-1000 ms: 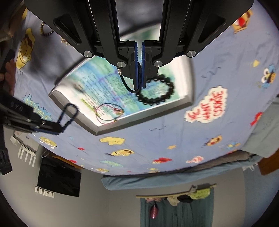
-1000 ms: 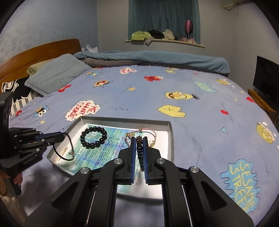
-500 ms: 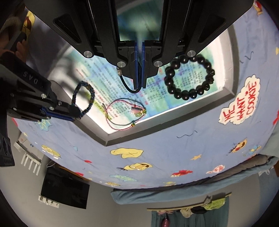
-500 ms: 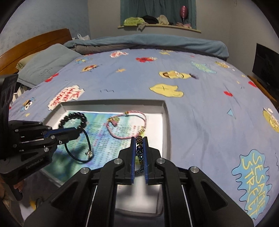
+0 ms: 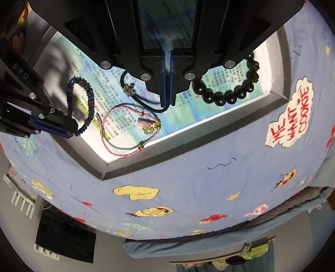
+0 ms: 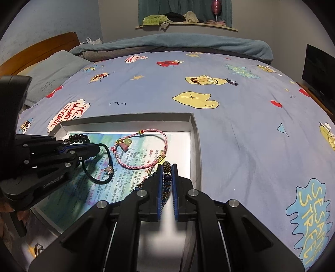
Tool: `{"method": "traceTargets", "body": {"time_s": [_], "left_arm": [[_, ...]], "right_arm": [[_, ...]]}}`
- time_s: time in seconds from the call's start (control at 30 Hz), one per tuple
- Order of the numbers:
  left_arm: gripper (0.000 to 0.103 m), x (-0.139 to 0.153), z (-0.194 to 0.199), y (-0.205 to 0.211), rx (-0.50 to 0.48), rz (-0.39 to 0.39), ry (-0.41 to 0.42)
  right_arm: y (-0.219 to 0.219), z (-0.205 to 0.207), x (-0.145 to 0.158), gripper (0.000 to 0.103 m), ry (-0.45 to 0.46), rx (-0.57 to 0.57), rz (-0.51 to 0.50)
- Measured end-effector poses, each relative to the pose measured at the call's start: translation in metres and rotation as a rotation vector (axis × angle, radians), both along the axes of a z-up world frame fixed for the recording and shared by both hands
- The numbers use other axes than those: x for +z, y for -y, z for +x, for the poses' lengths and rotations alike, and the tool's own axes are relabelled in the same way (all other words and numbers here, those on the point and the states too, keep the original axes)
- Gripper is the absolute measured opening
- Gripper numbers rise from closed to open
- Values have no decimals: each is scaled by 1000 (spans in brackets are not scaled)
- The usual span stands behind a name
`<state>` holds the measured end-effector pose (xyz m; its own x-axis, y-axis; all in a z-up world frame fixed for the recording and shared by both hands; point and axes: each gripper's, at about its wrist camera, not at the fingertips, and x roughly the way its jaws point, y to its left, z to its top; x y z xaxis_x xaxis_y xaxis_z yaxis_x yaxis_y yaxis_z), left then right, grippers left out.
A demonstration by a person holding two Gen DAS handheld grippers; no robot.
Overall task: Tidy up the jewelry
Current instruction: 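Carry the hair tie and beaded bracelet into the tray and release both, then withdraw both tools from the tray toward the remaining jewelry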
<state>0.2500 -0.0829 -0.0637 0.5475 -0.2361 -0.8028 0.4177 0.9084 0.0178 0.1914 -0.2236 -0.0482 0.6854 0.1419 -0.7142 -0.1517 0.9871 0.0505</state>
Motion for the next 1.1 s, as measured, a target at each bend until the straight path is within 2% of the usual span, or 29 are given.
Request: {"method": "traceTargets", "body": {"time_s": [0.27,0.37,0.43,0.5,0.57,0.6,0.63,0.67,0.7,0.73,0.77,0.83,0.97,1.03,1.1], "left_arm": [[4,-4,1,-1,12,6,-13],[13,-2,-1,-4,19,0,-3],[23,2,-6,-6,24,3,20],[25,6,-10,-8,34,1,31],[32,11,-14,-11,51,3,41],[38,13,-16,-13,54,2,46],[46,16,-19,-14,57,3,56],[50,19,-22,-15,60,7,66],[54,23,-26,-17,63,13,83],[57,26,-28,-19,66,17,91],[59,29,-31,-21,70,19,98],[71,37,-40,-26,84,13,112],[79,49,-56,-38,105,-17,131],[82,53,-64,-42,118,-17,134],[86,56,-74,-46,120,-20,138]], "right_arm": [[-4,0,-1,8,-4,15,-25],[-3,-1,0,11,-8,13,-18],[-1,-4,3,23,-3,8,-16],[-1,-8,6,24,8,9,-15],[0,-12,10,30,18,-1,-31],[2,-15,12,34,26,-9,-35],[4,-17,14,35,30,-13,-32],[5,-18,16,35,31,-13,-25],[7,-21,19,40,33,-18,-20],[8,-23,21,50,37,-28,-28],[8,-27,24,53,46,-37,-37],[10,-34,29,56,58,-39,-35],[12,-47,37,68,61,-46,-26],[12,-54,40,79,60,-43,-19],[11,-62,43,85,61,-39,-16]]}}
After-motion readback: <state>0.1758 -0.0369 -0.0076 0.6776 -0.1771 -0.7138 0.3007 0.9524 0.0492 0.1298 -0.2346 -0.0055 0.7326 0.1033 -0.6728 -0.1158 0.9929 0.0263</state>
